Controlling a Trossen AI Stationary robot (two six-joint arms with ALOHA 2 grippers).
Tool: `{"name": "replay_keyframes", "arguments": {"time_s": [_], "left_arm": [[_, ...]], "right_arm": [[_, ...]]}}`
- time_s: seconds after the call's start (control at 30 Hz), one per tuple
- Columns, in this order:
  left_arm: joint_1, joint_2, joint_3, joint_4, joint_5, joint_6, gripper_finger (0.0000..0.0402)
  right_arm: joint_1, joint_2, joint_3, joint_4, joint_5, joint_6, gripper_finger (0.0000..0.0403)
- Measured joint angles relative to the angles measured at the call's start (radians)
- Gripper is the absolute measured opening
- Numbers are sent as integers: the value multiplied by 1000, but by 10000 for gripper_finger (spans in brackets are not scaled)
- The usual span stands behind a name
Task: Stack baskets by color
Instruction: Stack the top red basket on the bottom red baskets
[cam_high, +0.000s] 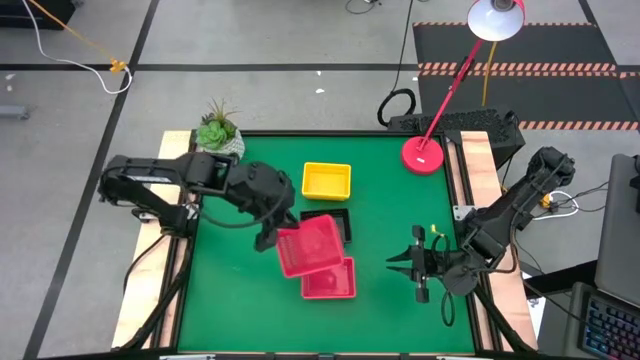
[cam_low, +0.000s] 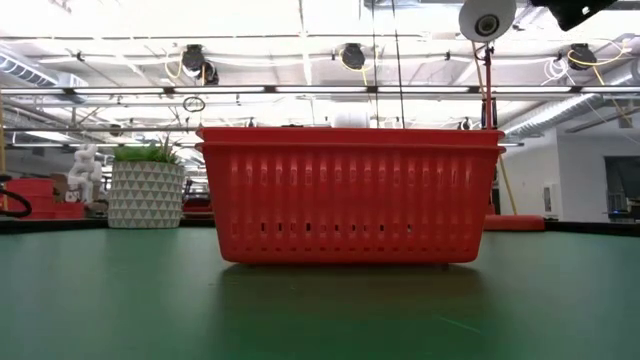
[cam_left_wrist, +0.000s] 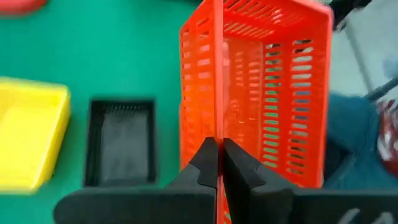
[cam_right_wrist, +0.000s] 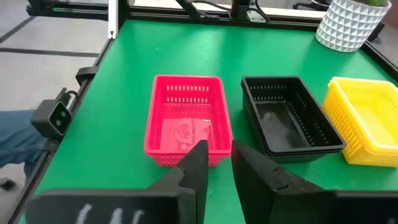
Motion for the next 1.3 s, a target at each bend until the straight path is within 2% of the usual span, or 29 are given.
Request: {"name": "replay_keyframes", "arguments": {"time_s": [0.33,0.8,1.3], "left_arm": [[-39,126,1,114,5,24,5],[-50,294,1,104,-7,70,5],[-50,378,0,102,21,84,4]], "right_arm": [[41,-36,0,-31,2,-17,49],[63,-37,0,-57,1,-6,49],[63,-37,0,-57,0,-7,49]]}}
